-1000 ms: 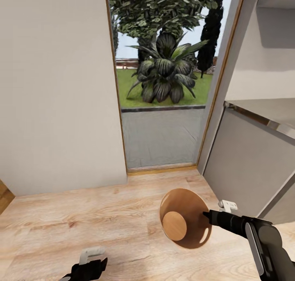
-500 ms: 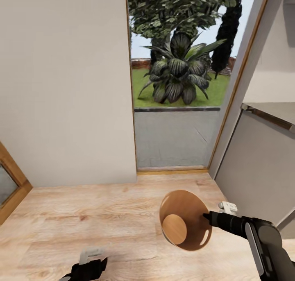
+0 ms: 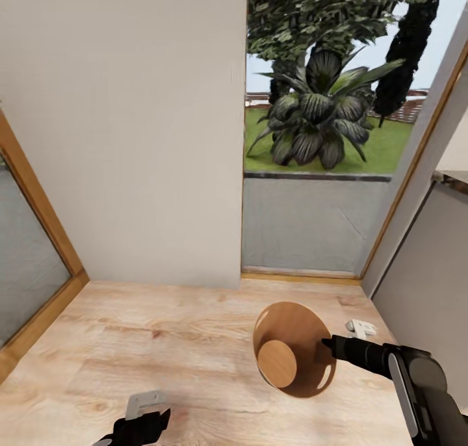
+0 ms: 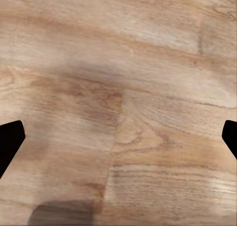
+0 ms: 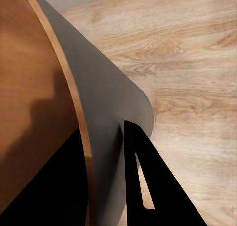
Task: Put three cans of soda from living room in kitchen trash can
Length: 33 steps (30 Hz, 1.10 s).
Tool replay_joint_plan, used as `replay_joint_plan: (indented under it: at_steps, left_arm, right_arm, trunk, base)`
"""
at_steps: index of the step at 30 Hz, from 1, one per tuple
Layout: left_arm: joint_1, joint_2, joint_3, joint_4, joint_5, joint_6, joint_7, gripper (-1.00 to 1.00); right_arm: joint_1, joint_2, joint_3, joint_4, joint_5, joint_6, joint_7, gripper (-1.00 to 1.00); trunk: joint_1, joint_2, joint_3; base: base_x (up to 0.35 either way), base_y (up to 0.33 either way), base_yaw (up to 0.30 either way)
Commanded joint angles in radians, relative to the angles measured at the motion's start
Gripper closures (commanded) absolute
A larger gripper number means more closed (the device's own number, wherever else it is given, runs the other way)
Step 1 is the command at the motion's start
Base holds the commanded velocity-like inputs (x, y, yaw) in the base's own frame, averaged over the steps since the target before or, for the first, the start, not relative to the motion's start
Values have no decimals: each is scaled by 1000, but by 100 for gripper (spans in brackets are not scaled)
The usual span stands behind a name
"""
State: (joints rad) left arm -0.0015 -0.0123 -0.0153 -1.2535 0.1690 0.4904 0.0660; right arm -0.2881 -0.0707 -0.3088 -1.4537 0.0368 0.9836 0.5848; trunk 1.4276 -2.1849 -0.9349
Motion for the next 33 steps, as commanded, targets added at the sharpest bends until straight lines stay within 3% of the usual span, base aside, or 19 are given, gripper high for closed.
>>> replay_joint_plan:
  at_steps: [1,7,19,23,27,33]
  left_arm:
    - [0,0,0,0,0,0,0,-100]
    - [0,0,0,0,0,0,0,-100]
    - [0,0,0,0,1,1,0,-100]
    - [0,1,1,0,1,1,0,-100]
    - [0,0,1,3,1,1,0,-100]
    - [0,0,2,2,1,1,0,-100]
  right_arm:
    - [0,0,0,-1,-32,8,4,100]
    - [0,0,0,-1,-34,15,3,100]
    - [0,0,0,-2,-41,46,5,100]
    - [0,2,3,-2,-43,49,6,100]
    - [0,30,5,-2,-31,44,3,100]
    - [0,43,6,-2,-27,42,1,100]
  trunk:
    - [0,0,0]
    - [0,0,0]
    - [0,0,0]
    - [0,0,0]
    - [0,0,0]
    - [0,0,0]
  base:
    - [0,0,286]
    - [0,0,208]
    - [0,0,15]
    - [0,0,277]
    - [0,0,298]
    - [0,0,299]
